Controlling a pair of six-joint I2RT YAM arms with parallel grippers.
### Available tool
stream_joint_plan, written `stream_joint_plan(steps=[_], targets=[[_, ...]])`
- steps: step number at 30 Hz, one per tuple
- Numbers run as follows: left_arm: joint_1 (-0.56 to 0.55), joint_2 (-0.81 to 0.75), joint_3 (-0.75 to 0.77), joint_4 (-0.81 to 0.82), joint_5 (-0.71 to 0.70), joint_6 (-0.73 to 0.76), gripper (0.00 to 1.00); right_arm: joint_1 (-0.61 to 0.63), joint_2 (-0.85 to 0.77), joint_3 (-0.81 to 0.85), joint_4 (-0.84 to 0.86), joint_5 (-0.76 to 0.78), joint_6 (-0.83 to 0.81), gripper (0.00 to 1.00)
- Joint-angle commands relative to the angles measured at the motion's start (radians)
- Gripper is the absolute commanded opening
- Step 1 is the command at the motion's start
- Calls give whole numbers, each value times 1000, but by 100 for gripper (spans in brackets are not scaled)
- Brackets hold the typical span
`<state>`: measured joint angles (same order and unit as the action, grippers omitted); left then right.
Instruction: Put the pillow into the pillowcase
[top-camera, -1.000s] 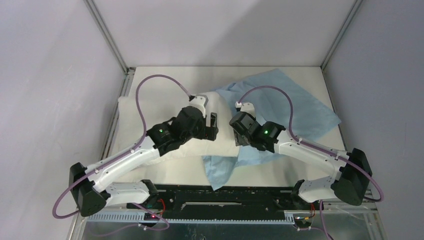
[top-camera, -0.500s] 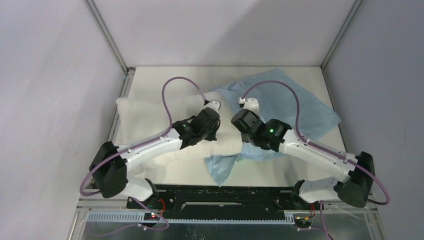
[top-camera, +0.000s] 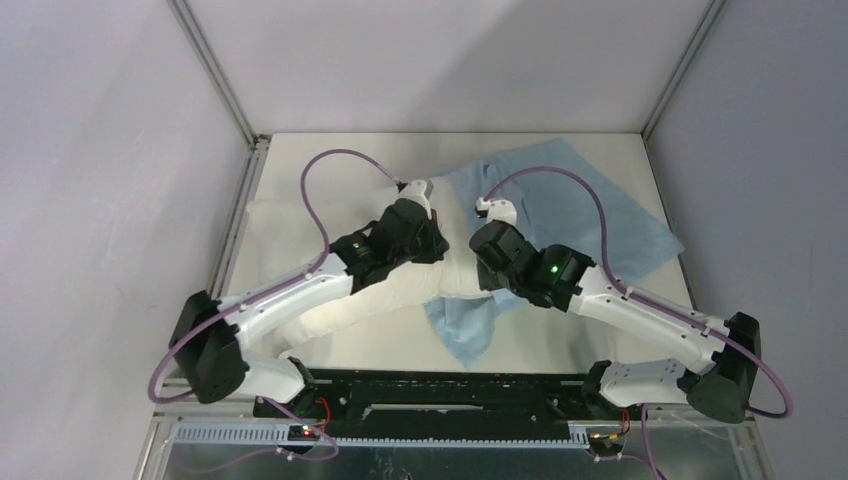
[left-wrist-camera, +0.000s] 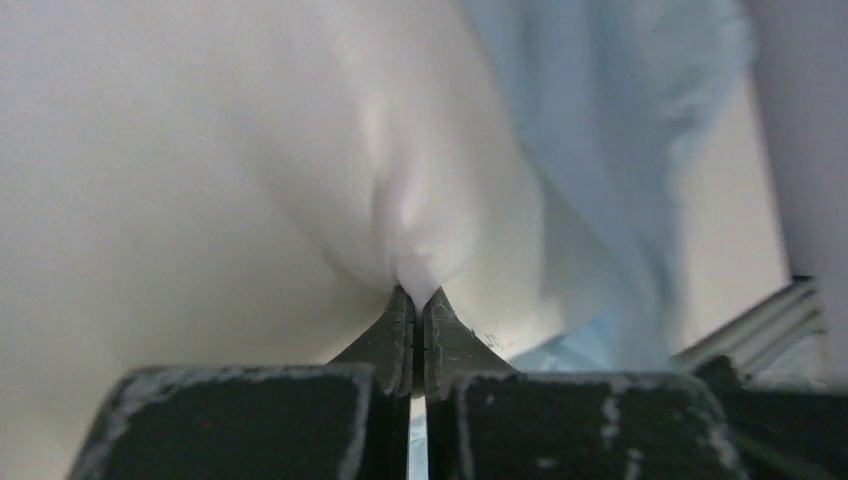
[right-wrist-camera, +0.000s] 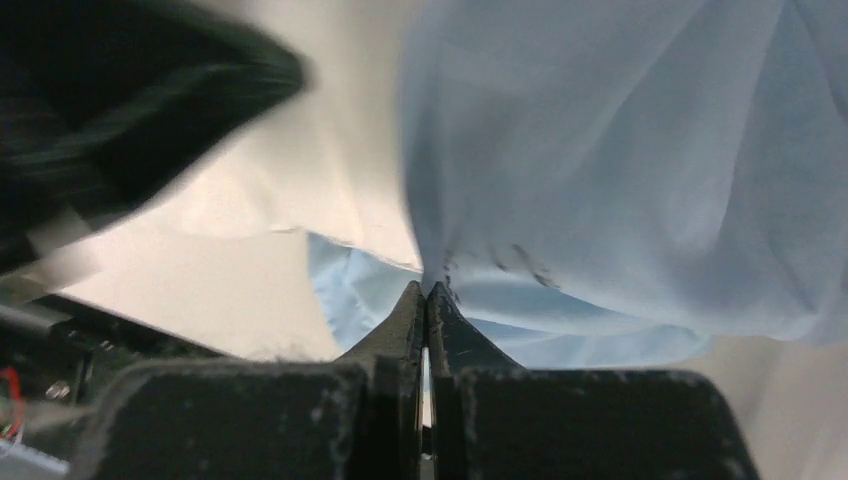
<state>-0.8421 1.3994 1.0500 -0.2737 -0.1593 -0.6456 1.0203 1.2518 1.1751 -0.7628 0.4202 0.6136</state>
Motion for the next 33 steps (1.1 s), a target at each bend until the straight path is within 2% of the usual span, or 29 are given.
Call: stream_joint_plan(steps=[1,3,6,8,9,11,17,19,22,25,29,33], targets=[[-10,-163,85,155,30,-115,0,-135,-56,-109,148,-110,10,0],[-13,-189,56,203,-1,-140,0,-160,-47,-97,167,-146,-5,0],[-21,-151,32,228,-28,-167,0,-115,-23,21,167,-165,-27,0],[-22,-126,-3,297,-21,-181,0,-80,-4,99,102,-101,-4,0],[-23,-137,-52,357,-52,-177,0,-81,-3,111,86,-104,-20,0],[-23,-114,-56,375,-70,-154,0,-85,-34,85,107,-150,-33,0],[-23,128,78,289,115,-78,0,-78,-112,1,205,-259,-81,0],[-21,226,128,280,254,-63,0,-82,-112,-48,227,-284,-92,0],[-20,182,107,258,253,-50,0,-167,-124,-156,255,-357,-71,0],[-19,122,123,143,212,5,15,-237,-152,-243,298,-408,-59,0],[-20,6,123,31,198,88,62,-282,-147,-268,298,-409,-66,0],[-25,-158,128,-172,62,172,96,-305,-108,-268,302,-406,-67,0]])
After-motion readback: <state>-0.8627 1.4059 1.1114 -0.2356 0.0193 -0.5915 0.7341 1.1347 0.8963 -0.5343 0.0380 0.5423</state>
